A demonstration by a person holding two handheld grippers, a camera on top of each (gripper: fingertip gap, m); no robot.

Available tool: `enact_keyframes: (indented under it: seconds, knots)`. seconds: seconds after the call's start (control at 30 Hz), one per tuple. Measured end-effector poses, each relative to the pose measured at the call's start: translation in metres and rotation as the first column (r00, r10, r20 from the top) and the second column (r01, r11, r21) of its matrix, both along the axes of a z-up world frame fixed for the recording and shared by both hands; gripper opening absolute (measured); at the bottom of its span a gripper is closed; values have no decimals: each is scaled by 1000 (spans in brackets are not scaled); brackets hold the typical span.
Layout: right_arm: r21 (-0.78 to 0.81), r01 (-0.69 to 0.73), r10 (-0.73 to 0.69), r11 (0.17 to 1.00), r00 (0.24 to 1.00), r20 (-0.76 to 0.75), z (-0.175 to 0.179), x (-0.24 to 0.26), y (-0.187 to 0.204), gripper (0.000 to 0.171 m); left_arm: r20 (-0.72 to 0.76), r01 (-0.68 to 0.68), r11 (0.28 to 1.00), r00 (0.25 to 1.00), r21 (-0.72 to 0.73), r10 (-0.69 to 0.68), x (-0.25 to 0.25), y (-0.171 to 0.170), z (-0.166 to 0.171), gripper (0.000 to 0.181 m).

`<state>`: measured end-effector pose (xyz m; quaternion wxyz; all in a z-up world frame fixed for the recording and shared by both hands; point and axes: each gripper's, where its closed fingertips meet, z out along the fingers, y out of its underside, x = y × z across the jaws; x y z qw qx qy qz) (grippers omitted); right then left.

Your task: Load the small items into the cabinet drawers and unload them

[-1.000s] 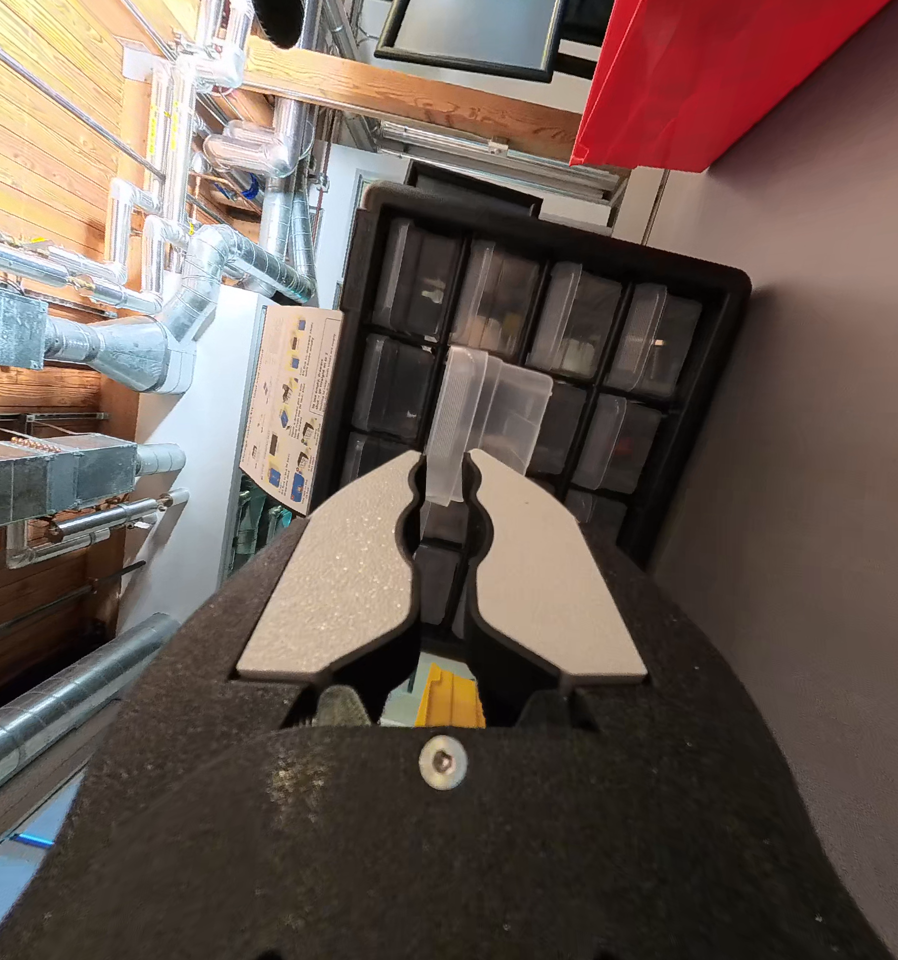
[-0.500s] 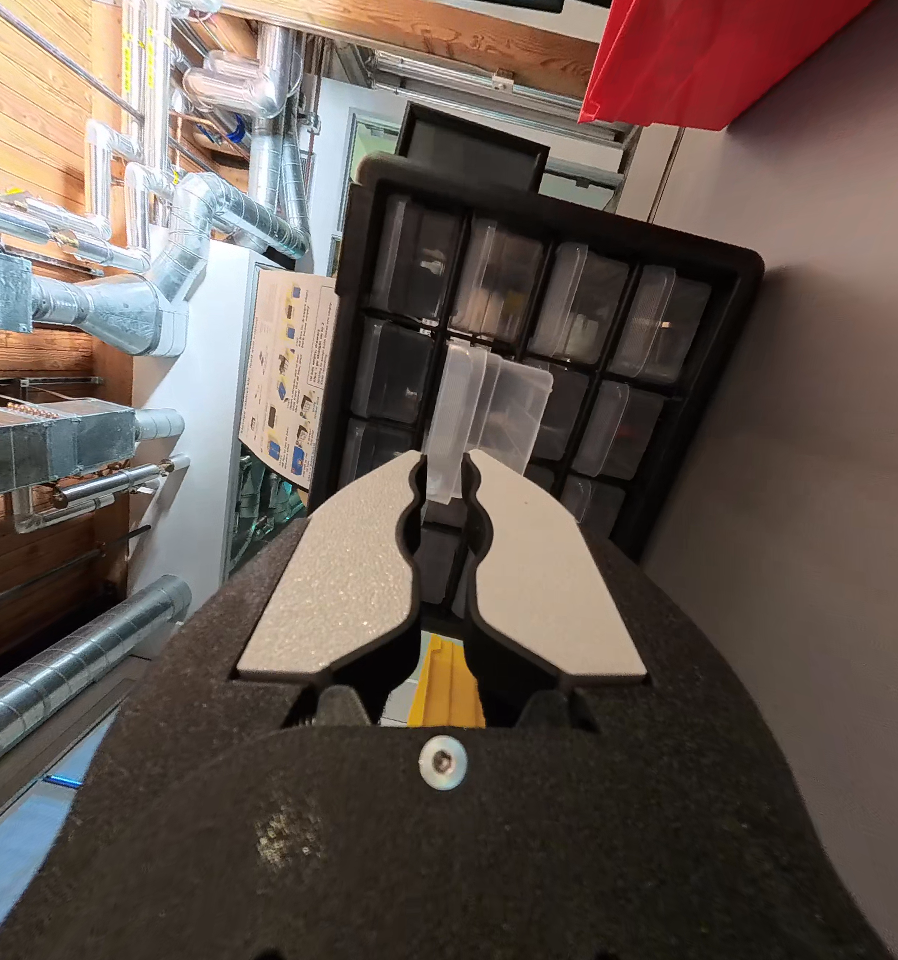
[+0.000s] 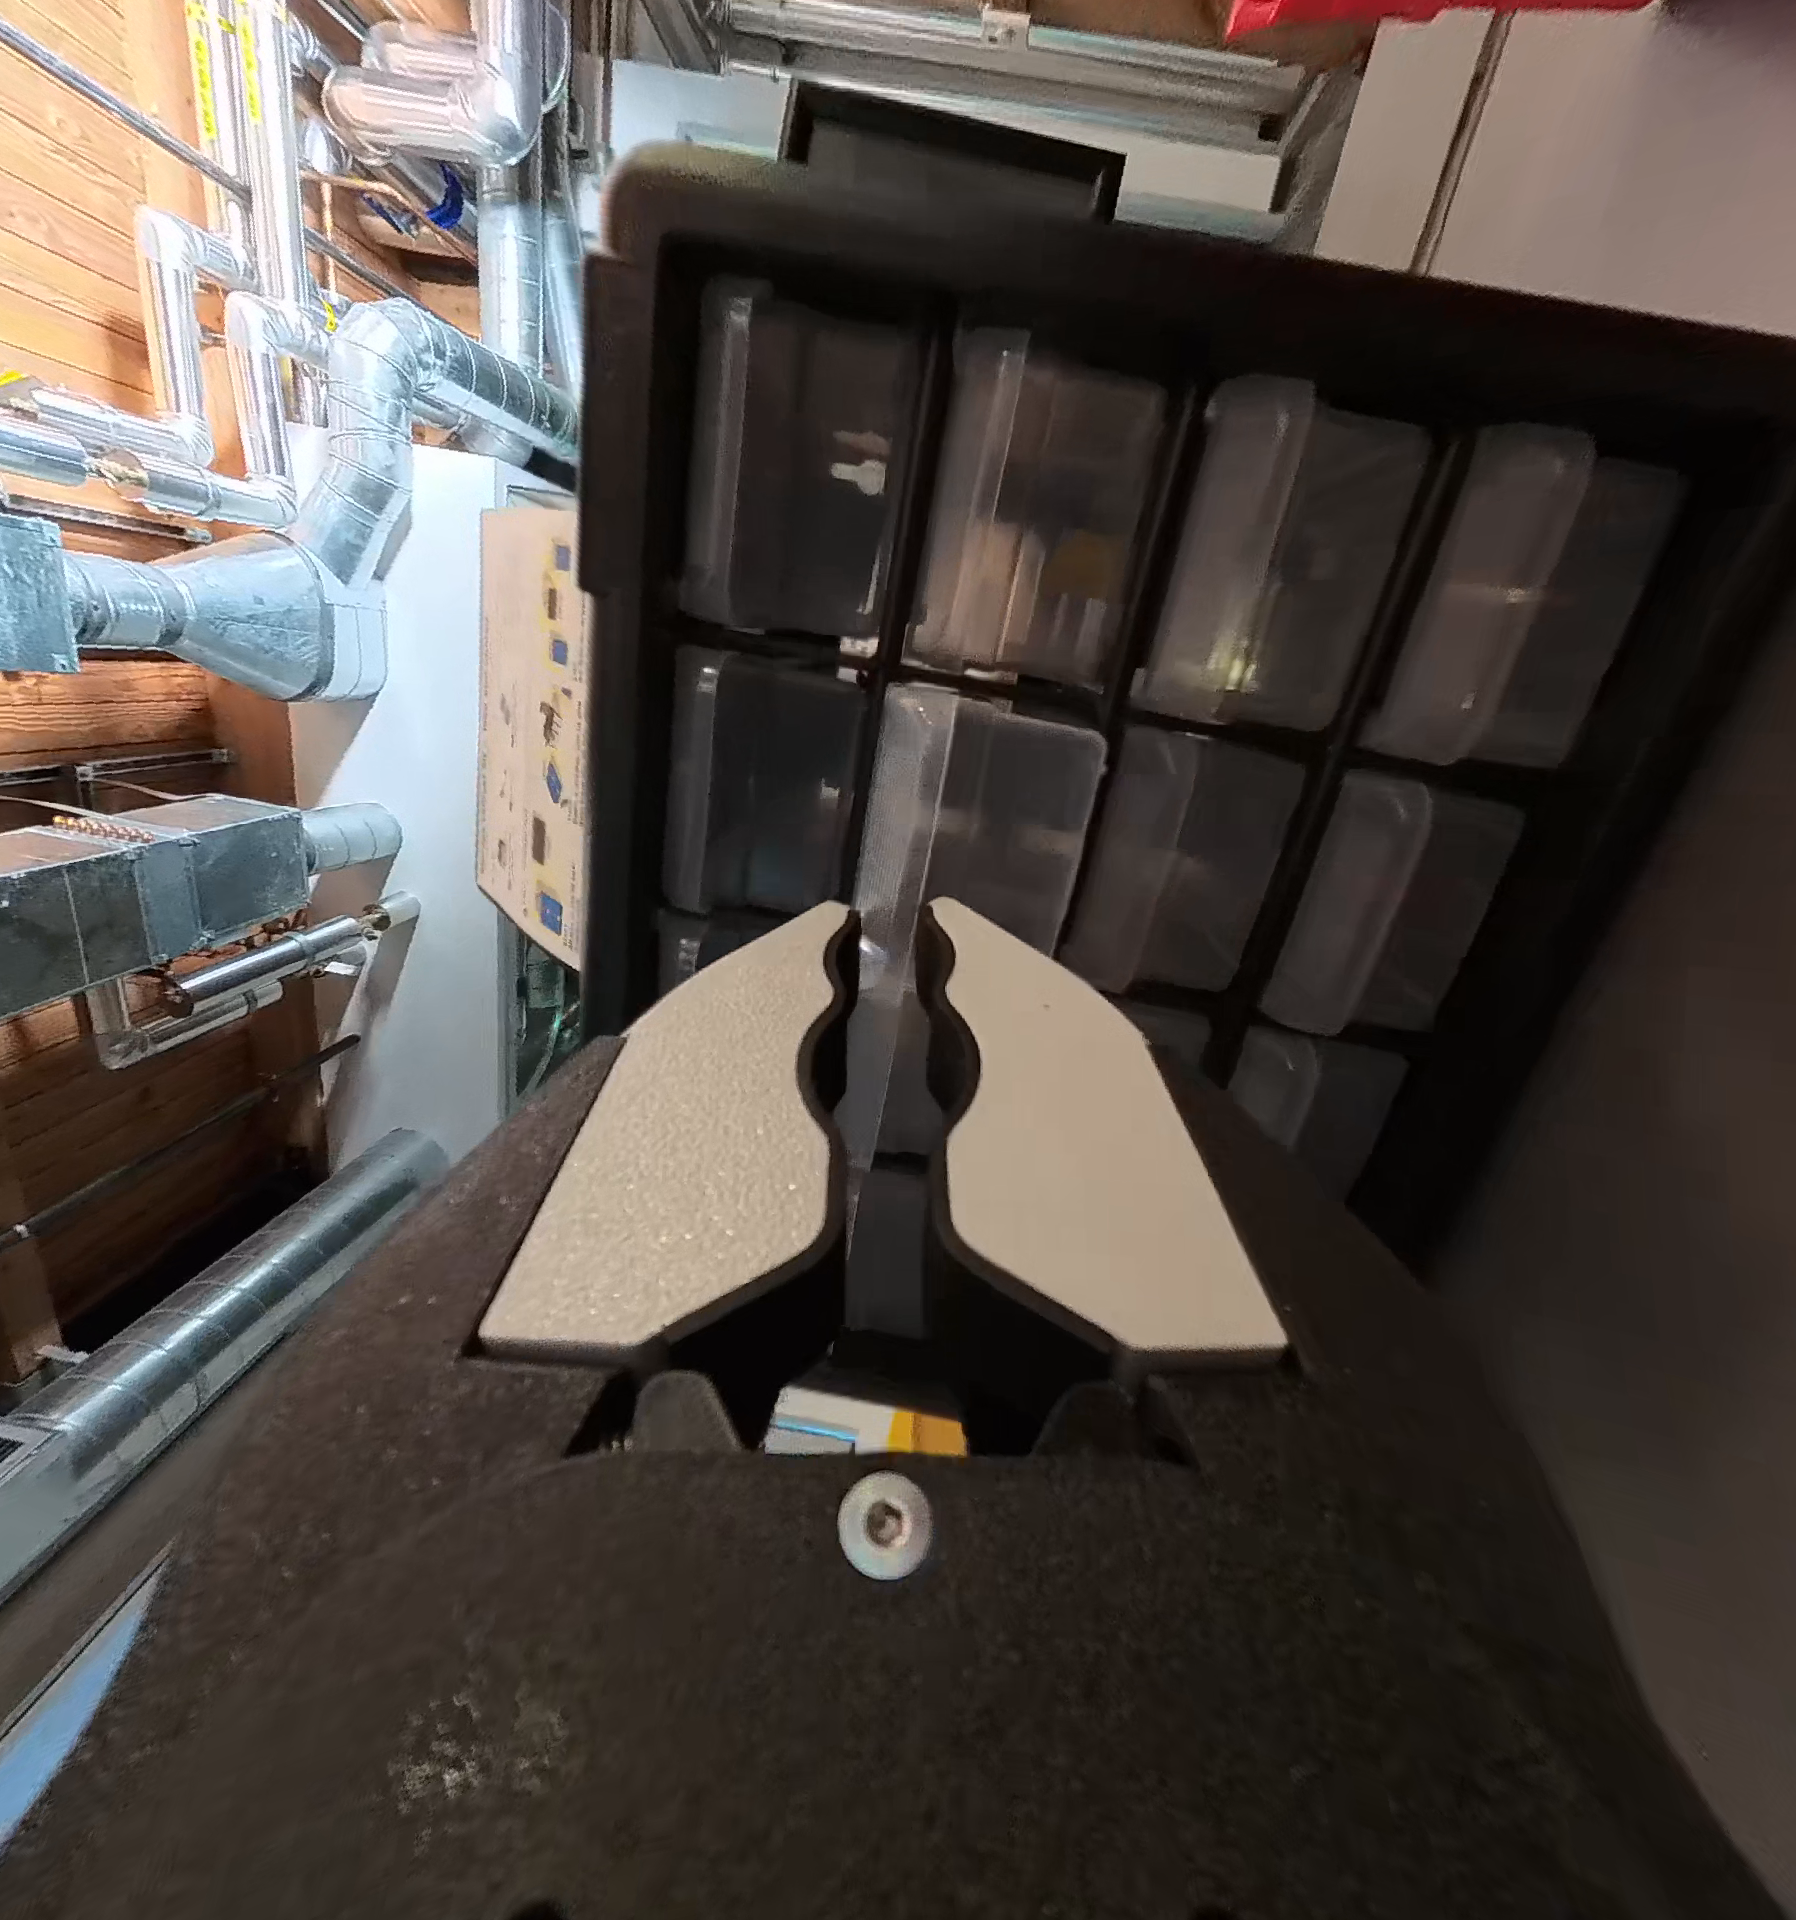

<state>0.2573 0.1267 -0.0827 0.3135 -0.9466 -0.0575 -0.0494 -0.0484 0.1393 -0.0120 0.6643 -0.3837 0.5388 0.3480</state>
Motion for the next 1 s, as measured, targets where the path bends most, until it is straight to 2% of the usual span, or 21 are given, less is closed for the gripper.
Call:
enact_keyframes:
  seconds: [0.23,0.4,0.47,0.63,0.87,1.0]
  knots:
    - [9,11,-11,1000,1000,3,4,7,-4,44,8,-65,998,998,1,65,7,30,0,10]
    - [35,3,-3,999,1000,-3,11,6,-4,44,50,-68,998,996,-5,68,8,29,0,12]
    - [38,-1,2,999,1000,-2,12,5,-4,44,76,-33,999,997,-25,34,14,21,2,25]
    - [39,-5,5,999,1000,-1,13,5,-5,44,44,94,995,995,-21,-93,48,-9,5,22]
    - [63,2,-2,998,1000,0,20,7,-7,44,13,44,999,999,12,-44,66,12,-3,18]
    - [74,5,-6,997,1000,10,26,8,-8,44,21,70,997,997,25,-70,67,13,-1,15]
